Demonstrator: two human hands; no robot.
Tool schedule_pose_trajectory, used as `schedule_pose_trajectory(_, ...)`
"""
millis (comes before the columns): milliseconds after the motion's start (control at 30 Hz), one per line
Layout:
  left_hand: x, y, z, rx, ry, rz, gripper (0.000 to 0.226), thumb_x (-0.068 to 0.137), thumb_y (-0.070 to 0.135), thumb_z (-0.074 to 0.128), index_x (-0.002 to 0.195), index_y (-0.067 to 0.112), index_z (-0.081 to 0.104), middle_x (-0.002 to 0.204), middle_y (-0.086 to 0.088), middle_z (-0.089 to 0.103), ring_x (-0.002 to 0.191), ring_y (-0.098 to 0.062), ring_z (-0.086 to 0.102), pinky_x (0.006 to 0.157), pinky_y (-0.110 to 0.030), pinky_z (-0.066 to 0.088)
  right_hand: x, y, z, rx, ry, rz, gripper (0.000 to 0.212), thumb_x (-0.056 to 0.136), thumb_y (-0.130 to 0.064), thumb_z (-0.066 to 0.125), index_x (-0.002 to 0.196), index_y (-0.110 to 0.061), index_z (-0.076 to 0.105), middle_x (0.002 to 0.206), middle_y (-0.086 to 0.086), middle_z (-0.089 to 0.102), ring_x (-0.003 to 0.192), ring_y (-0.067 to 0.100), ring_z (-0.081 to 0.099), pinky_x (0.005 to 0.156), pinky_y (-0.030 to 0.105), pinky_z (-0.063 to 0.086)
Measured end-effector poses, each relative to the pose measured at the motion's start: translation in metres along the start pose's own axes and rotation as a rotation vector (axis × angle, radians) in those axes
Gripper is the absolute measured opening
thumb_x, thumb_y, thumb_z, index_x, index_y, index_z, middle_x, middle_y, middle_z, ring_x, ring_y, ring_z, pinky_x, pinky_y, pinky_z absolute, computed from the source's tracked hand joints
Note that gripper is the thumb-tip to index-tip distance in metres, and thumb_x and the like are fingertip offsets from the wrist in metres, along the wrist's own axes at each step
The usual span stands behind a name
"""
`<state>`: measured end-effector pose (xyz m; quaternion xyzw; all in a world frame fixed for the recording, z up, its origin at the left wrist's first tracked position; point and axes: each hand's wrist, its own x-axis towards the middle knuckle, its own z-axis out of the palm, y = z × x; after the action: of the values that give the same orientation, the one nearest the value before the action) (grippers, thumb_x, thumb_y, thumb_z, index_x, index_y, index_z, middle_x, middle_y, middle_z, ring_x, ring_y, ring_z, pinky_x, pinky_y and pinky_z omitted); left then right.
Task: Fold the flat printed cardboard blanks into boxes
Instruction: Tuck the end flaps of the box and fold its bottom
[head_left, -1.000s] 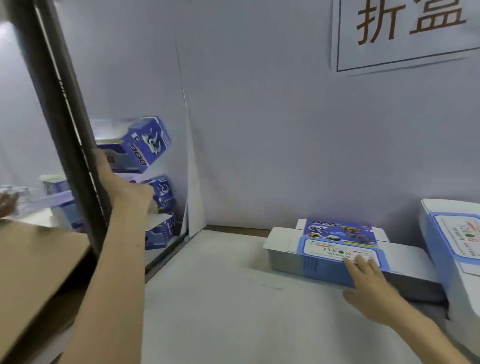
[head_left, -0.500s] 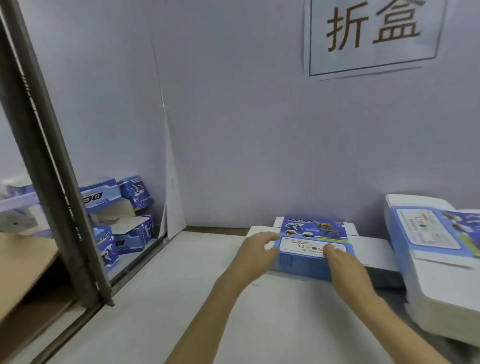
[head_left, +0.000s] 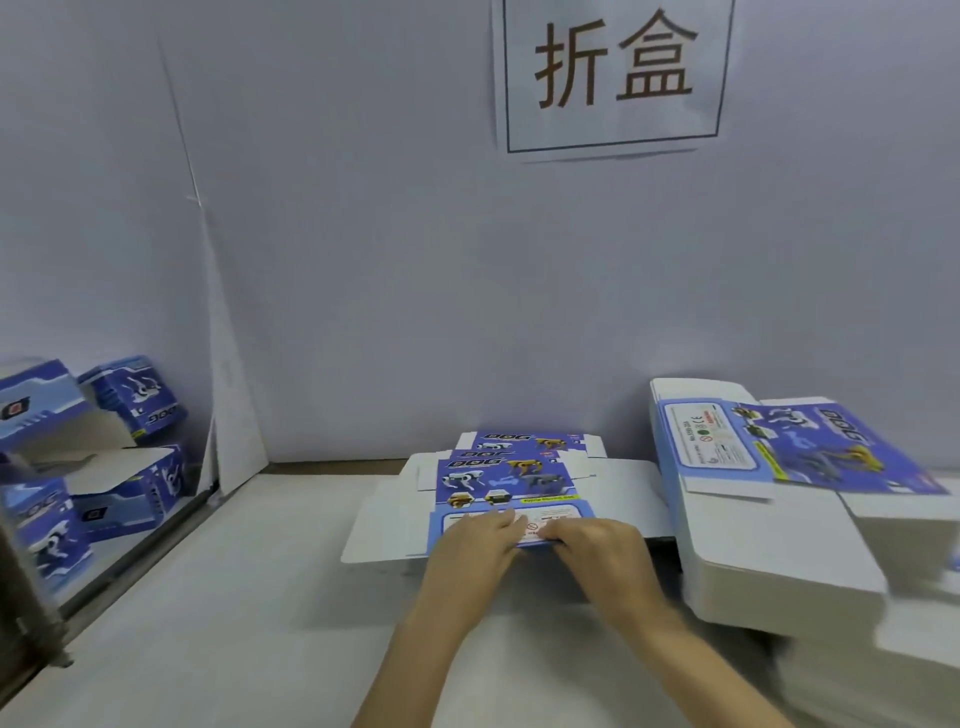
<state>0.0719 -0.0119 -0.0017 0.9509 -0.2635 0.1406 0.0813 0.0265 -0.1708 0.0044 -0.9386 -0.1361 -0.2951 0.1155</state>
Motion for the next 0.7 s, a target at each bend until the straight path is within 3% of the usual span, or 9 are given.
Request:
schedule_pose_trajectory(67, -0.008, -0.006, -0.002, -0.007, 0.033, -0.003, 0.043, 0.104, 0.023, 0.037, 0.146, 0.027, 0.04, 0.153, 0.005, 0.039, 0.137, -0.017, 0.038, 0.108, -0.029, 0.029, 0.006, -0.01, -0.01, -0.006, -0.142, 0.053, 0.022, 0.08, -0.033, 0.077, 0.101, -0.028, 0.074, 0.1, -0.01, 0.074, 0.088, 0.011, 0.067, 0.068, 0.018, 0.048)
schedule_pose_trajectory(133, -0.018, -0.014, -0.016, -0.116, 0.209, -0.054, 0.039, 0.097, 0.012, 0.044, 0.132, 0.02, 0.059, 0.134, -0.002, 0.059, 0.121, -0.02, 0.056, 0.101, -0.028, 0.038, 0.008, -0.011, -0.016, 0.097, -0.128, 0.041, 0.031, 0.095, -0.031, 0.06, 0.125, -0.027, 0.064, 0.134, -0.007, 0.06, 0.124, 0.015, 0.053, 0.096, 0.017, 0.037)
schedule_pose_trajectory(233, -0.038, -0.035, -0.051, -0.056, 0.63, -0.102, 0.032, 0.072, 0.006, 0.057, 0.098, 0.012, 0.075, 0.088, -0.005, 0.074, 0.073, -0.025, 0.069, 0.066, -0.028, 0.051, 0.008, -0.026, -0.051, 0.268, 0.257, 0.024, 0.042, 0.088, 0.0, 0.065, 0.128, -0.011, 0.062, 0.14, 0.004, 0.052, 0.135, 0.022, 0.045, 0.109, 0.017, 0.026)
schedule_pose_trajectory(300, -0.047, -0.043, -0.081, 0.045, 0.768, -0.153, 0.026, 0.079, 0.011, 0.051, 0.091, 0.006, 0.074, 0.069, -0.009, 0.068, 0.054, -0.029, 0.062, 0.05, -0.029, 0.049, 0.008, -0.038, -0.071, 0.303, 0.587, 0.048, 0.045, 0.086, 0.008, 0.061, 0.129, -0.005, 0.058, 0.139, 0.008, 0.052, 0.133, 0.022, 0.045, 0.11, 0.017, 0.028)
schedule_pose_trajectory(367, -0.052, -0.041, -0.11, -0.067, 0.876, -0.225, 0.029, 0.092, 0.018, 0.047, 0.094, 0.0, 0.069, 0.066, -0.014, 0.064, 0.052, -0.033, 0.059, 0.048, -0.032, 0.046, 0.008, -0.045, -0.086, 0.374, 0.715, 0.124, 0.049, 0.089, 0.005, 0.056, 0.136, -0.006, 0.051, 0.141, 0.003, 0.048, 0.134, 0.016, 0.042, 0.11, 0.013, 0.028)
schedule_pose_trajectory(467, -0.06, -0.025, -0.135, -0.502, 1.014, -0.25, 0.03, 0.102, 0.03, 0.043, 0.1, 0.007, 0.062, 0.076, -0.002, 0.063, 0.064, -0.02, 0.06, 0.051, -0.025, 0.046, 0.006, -0.051, -0.099, 0.669, 0.559, 0.345, 0.056, 0.094, -0.007, 0.058, 0.145, -0.02, 0.04, 0.14, -0.011, 0.047, 0.127, 0.003, 0.043, 0.096, 0.0, 0.031)
schedule_pose_trajectory(567, -0.058, -0.004, -0.143, -0.97, 0.946, -0.211, 0.017, 0.099, 0.029, 0.045, 0.097, 0.022, 0.06, 0.082, 0.012, 0.068, 0.076, -0.004, 0.063, 0.062, -0.011, 0.049, -0.001, -0.055, -0.099, 0.99, 0.31, 0.453, 0.051, 0.094, -0.032, 0.056, 0.141, -0.035, 0.037, 0.128, -0.023, 0.053, 0.114, -0.002, 0.055, 0.087, 0.013, 0.046)
schedule_pose_trajectory(633, -0.053, 0.008, -0.14, -1.141, 0.861, -0.212, 0.017, 0.1, 0.023, 0.046, 0.108, 0.028, 0.06, 0.09, 0.016, 0.07, 0.083, 0.0, 0.065, 0.062, -0.012, 0.051, -0.002, -0.052, -0.099, 1.105, 0.282, 0.469, 0.037, 0.092, -0.035, 0.055, 0.128, -0.034, 0.047, 0.108, -0.023, 0.065, 0.096, -0.002, 0.066, 0.064, 0.013, 0.053)
schedule_pose_trajectory(700, -0.05, 0.016, -0.134, -1.224, 0.799, -0.219, 0.022, 0.1, 0.021, 0.045, 0.116, 0.032, 0.057, 0.094, 0.019, 0.071, 0.089, 0.001, 0.066, 0.06, -0.012, 0.052, -0.002, -0.047, -0.102, 1.126, 0.333, 0.471, 0.027, 0.095, -0.028, 0.054, 0.121, -0.035, 0.051, 0.097, -0.018, 0.067, 0.087, -0.006, 0.066, 0.055, 0.011, 0.051)
